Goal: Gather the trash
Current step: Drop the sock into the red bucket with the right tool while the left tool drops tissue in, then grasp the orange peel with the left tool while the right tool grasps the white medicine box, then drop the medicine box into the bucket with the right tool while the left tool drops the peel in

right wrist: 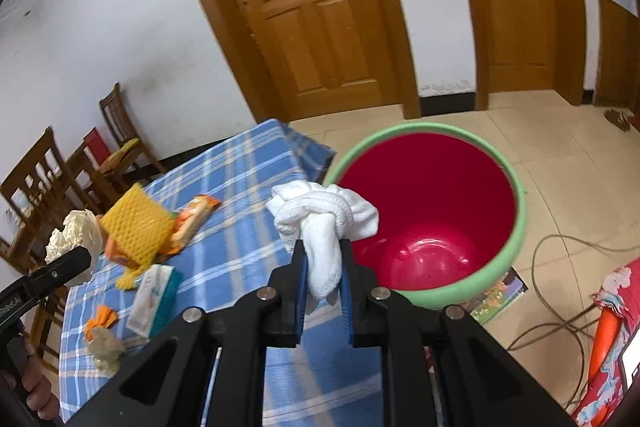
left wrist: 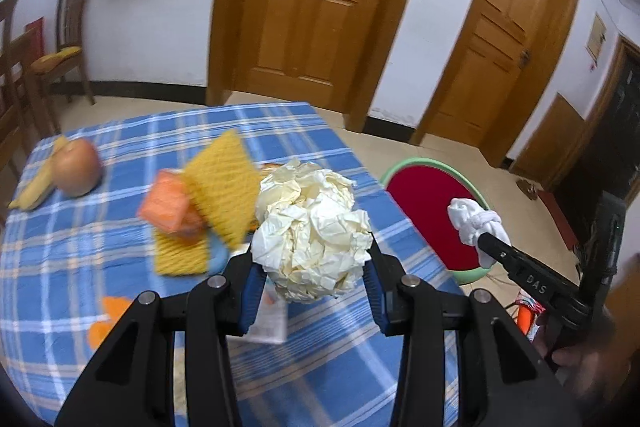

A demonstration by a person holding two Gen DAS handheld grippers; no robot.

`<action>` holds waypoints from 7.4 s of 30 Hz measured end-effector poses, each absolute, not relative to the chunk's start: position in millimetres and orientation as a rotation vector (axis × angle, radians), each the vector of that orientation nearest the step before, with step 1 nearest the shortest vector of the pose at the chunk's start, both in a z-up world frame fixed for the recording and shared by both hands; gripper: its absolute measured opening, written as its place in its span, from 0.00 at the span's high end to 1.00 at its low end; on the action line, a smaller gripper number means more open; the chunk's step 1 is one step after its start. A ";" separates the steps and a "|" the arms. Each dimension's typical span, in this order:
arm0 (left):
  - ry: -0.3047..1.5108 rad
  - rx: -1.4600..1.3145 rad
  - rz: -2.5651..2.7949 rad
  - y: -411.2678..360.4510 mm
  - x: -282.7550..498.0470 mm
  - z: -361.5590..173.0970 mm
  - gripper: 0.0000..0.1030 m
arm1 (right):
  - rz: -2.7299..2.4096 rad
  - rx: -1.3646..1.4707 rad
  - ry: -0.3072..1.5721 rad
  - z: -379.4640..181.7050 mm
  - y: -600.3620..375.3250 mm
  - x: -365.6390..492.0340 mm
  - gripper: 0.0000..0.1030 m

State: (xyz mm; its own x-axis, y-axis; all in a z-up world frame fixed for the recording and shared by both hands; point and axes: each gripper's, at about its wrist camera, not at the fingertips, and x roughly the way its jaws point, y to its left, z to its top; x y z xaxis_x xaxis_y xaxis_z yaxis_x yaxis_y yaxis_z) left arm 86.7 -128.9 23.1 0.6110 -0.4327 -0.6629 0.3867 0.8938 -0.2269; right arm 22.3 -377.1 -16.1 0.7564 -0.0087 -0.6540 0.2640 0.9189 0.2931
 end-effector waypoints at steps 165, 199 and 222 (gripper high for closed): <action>0.826 -0.258 -0.206 19.6 66.1 -17.1 0.73 | 0.119 0.224 0.856 -46.9 -209.5 67.1 0.44; 0.873 -0.052 -0.517 -170.5 102.1 -2.5 0.73 | -0.202 0.431 0.735 -31.8 -402.2 31.6 0.44; 0.950 0.068 -0.630 -292.0 138.2 -34.9 0.73 | -0.289 0.515 0.719 -48.0 -479.0 31.2 0.40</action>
